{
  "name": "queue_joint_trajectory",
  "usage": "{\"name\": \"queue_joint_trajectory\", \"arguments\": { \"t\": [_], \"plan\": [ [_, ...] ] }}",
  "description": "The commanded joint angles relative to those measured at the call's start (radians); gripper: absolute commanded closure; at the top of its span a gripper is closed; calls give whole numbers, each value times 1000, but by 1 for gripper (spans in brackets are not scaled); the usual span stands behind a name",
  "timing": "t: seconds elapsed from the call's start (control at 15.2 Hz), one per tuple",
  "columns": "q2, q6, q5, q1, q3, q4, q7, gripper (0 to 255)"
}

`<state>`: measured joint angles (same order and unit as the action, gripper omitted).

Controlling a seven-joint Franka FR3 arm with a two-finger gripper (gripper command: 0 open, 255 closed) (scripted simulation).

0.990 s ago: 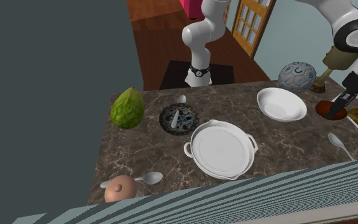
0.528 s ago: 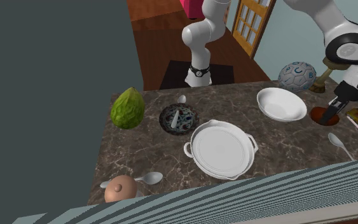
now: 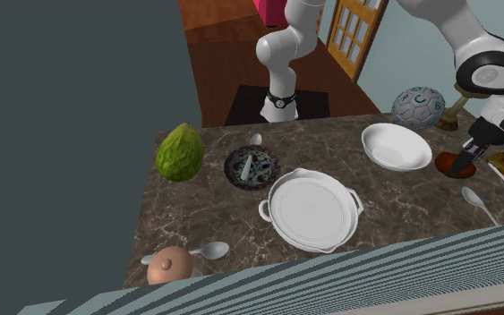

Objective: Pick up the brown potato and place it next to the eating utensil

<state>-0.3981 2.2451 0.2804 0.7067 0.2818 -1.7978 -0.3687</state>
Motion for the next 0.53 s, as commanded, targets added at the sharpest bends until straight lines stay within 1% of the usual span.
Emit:
{"name": "queue_joint_trajectory", "arguments": {
  "t": [0.0,0.33,0.46],
  "plan": [
    [0,0,0,0,0,0,0,0],
    [0,0,0,0,0,0,0,0],
    [37,-50,-18,-2,9,15,11,0]
  ]
}}
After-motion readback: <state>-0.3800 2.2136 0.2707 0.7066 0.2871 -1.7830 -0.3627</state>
